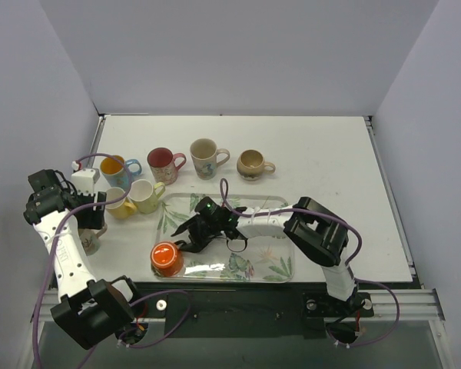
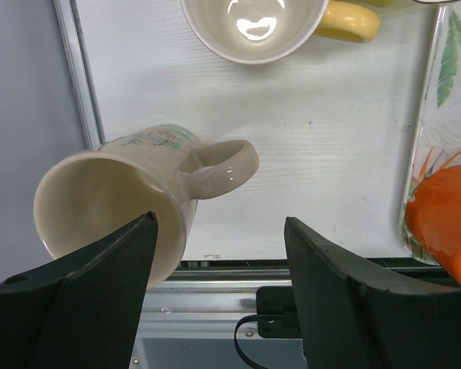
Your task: Turn the mug right side up
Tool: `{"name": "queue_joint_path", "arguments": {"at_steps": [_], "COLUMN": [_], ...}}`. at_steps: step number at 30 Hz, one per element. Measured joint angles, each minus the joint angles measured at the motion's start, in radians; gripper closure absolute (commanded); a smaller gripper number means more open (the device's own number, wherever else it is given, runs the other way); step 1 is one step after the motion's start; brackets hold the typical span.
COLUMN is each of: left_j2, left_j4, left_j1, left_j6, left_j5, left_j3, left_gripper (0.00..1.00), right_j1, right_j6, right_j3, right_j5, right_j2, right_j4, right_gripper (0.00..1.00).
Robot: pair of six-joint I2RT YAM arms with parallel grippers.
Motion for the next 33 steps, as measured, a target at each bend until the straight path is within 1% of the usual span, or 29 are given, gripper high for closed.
{"name": "queue_joint_path", "arguments": {"at_steps": [1, 2, 3, 4, 6, 9, 12, 14, 18, 23, 28, 30, 33], "left_j2": [0.000, 0.000, 0.000, 0.000, 0.000, 0.000, 0.000, 0.001, 0.010, 0.034, 0.060, 0.070, 0.079], "left_j4": [-0.001, -0.001, -0.001, -0.001, -0.001, -0.002, -0.016, -0.032, -0.077, -0.127, -0.173, -0.192, -0.208], "left_j1": [0.000, 0.000, 0.000, -0.001, -0.002, -0.007, -0.023, -0.041, -0.092, -0.183, -0.264, -0.301, -0.374], "left_j6": [0.000, 0.000, 0.000, 0.000, 0.000, 0.000, -0.002, -0.002, -0.001, -0.001, 0.026, 0.044, 0.066], "left_j5": [0.001, 0.002, 0.004, 0.005, 0.013, 0.027, 0.043, 0.070, 0.181, 0.353, 0.531, 0.592, 0.676], "left_j3": [0.000, 0.000, 0.000, 0.000, 0.000, 0.000, 0.013, 0.037, 0.112, 0.189, 0.239, 0.264, 0.302], "left_gripper": [0.23, 0.23, 0.23, 0.23, 0.23, 0.23, 0.23, 0.23, 0.23, 0.22, 0.18, 0.15, 0.15], "right_j1": [0.000, -0.002, -0.003, -0.003, -0.005, -0.007, -0.015, -0.018, -0.023, -0.045, -0.068, -0.072, -0.071], "right_j6": [0.002, 0.002, 0.002, 0.002, 0.030, 0.016, -0.024, -0.087, -0.307, -0.603, -0.853, -0.964, -1.128], "right_j3": [0.002, 0.003, 0.003, 0.003, 0.004, 0.013, 0.015, 0.034, 0.090, 0.073, -0.052, -0.108, -0.178], "right_j5": [-0.003, -0.006, -0.007, -0.008, -0.018, -0.027, -0.033, -0.035, -0.027, -0.029, -0.064, -0.099, -0.164], "right_j2": [0.009, 0.014, 0.018, 0.018, 0.018, 0.017, 0.017, 0.016, -0.016, -0.157, -0.355, -0.422, -0.507], "right_j4": [0.003, 0.004, 0.006, 0.006, 0.026, 0.061, 0.058, 0.043, -0.002, 0.004, 0.123, 0.163, 0.197], "right_gripper": [0.70, 0.82, 0.87, 1.00, 1.00, 1.00, 1.00, 1.00, 1.00, 1.00, 1.00, 1.00, 1.00]}}
